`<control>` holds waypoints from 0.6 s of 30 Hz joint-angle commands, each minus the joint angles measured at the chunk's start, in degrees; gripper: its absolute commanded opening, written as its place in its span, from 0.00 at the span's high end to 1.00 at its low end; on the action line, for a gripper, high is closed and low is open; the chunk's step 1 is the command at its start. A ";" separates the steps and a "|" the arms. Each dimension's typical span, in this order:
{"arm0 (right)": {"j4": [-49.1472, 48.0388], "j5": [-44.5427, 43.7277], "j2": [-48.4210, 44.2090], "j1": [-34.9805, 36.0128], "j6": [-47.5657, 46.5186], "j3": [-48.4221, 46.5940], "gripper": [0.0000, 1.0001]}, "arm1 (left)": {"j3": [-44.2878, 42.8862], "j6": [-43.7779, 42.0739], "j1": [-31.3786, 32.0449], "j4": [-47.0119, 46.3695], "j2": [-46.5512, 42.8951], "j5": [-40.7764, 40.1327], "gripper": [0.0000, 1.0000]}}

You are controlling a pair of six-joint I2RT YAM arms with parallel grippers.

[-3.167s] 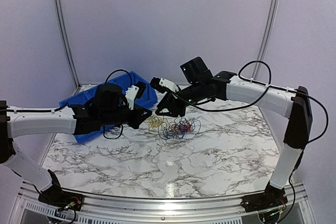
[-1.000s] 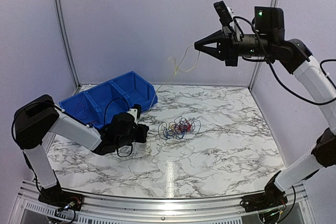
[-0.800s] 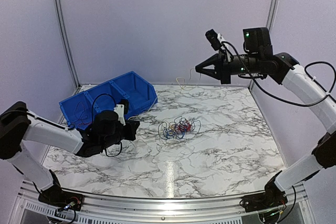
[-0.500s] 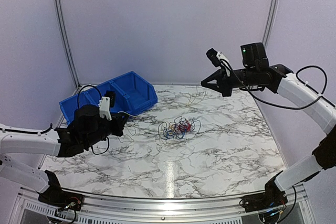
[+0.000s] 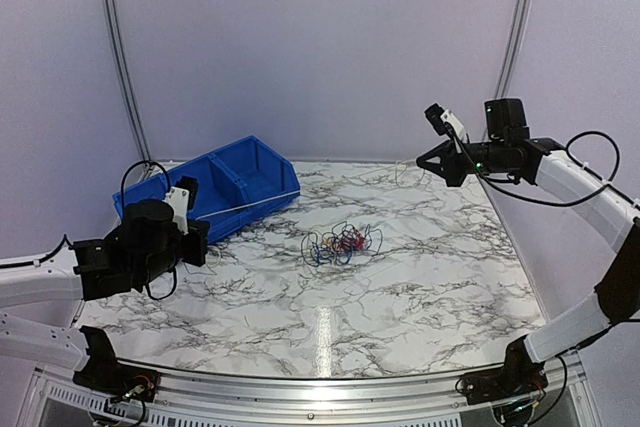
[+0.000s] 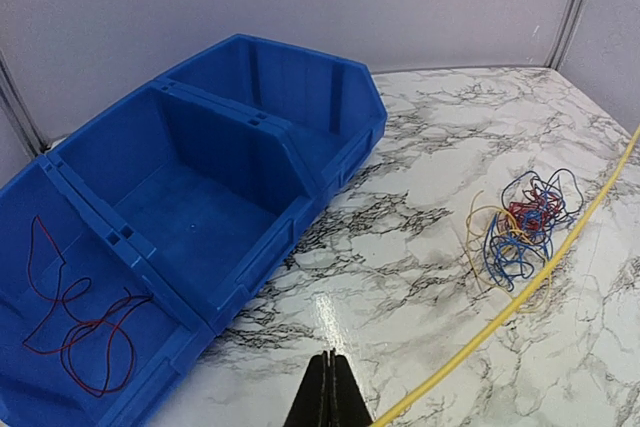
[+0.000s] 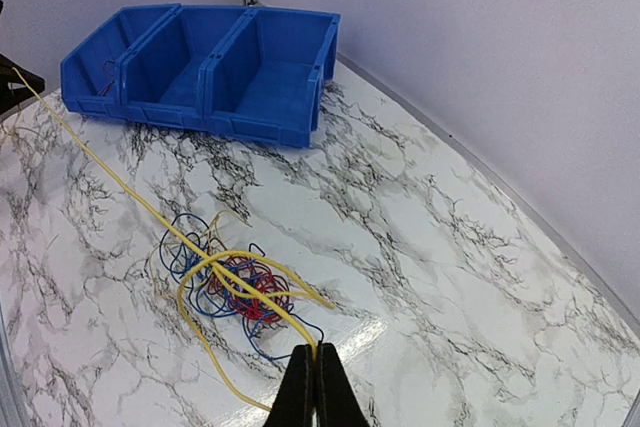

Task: Untangle the cables

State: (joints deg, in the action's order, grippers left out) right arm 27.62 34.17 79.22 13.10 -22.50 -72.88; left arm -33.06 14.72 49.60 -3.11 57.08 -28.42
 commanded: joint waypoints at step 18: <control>-8.54 -4.88 9.92 -0.91 1.46 7.31 0.99 | -33.89 -8.60 -17.66 23.66 4.88 2.54 1.00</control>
State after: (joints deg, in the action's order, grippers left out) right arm 19.09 32.75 86.43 13.87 -22.50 -66.26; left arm -58.92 8.34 37.43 13.32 59.16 -28.14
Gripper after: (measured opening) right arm 0.018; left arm 0.007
